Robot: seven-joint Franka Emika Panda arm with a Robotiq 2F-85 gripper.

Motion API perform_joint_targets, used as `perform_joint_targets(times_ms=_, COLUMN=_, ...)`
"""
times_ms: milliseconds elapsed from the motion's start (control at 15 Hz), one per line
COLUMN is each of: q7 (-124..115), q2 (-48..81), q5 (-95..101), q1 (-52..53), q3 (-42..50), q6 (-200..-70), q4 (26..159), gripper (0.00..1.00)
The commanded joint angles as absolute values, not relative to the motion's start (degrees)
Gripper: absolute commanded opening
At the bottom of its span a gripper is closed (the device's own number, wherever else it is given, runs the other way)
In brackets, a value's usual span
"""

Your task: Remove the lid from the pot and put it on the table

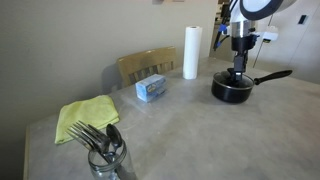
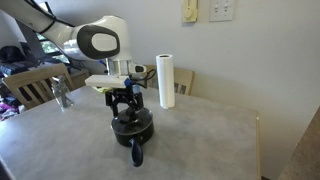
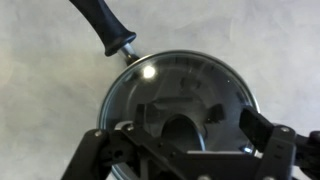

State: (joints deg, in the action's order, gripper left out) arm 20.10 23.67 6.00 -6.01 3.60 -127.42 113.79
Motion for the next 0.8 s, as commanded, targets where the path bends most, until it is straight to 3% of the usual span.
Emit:
perform_joint_targets(times_ms=0, q7=21.97, q2=24.22, q5=2.67, q1=-8.02, q3=1.97, q6=-125.00, q4=112.10, gripper=0.69)
perform_joint_targets(times_ms=133, q7=22.15, q2=24.07, q5=1.96, q1=-8.14, q3=1.88, q6=-125.09, q4=112.11, gripper=0.62)
perform_joint_targets(times_ms=600, q7=21.84, q2=23.66, q5=1.87, q1=-8.31, q3=2.07, q6=-126.09, q4=112.31, gripper=0.12)
perform_joint_targets(times_ms=733, q7=22.50, q2=23.19, q5=1.53, q1=-8.51, q3=1.88, q6=-126.59, q4=112.75, gripper=0.12)
